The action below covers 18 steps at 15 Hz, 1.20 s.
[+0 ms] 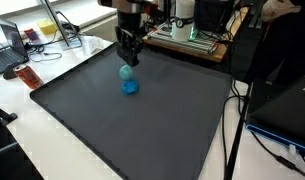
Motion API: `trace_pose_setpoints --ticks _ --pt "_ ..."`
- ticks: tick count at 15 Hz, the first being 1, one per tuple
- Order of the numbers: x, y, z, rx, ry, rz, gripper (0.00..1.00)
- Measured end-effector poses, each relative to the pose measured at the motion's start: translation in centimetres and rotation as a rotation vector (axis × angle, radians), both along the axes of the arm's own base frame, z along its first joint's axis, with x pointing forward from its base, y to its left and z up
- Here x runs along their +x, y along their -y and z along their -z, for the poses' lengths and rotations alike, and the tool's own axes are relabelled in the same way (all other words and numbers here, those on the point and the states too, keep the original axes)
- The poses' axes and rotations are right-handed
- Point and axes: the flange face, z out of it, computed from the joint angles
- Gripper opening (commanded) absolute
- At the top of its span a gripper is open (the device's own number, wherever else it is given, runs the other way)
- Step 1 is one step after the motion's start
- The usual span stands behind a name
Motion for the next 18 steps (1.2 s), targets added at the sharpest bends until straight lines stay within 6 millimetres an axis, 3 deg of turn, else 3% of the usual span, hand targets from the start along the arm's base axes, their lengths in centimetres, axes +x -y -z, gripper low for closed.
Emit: trace_pose_setpoints --ticks 3,8,11,14,18 --pt "0.4 -0.5 -0.2 0.012 0.048 -0.016 0.22" --pt "-0.5 -2.4 -5.0 0.027 0.19 -0.076 0.22" --pt "-1.4 -3.4 -6.6 0.028 0.247 -0.096 0.22" --pt "-1.8 -3.5 -6.0 0.028 0.278 -0.08 0.22" --pt "-2.0 -3.7 -3.8 0.018 0.302 -0.029 0.22"
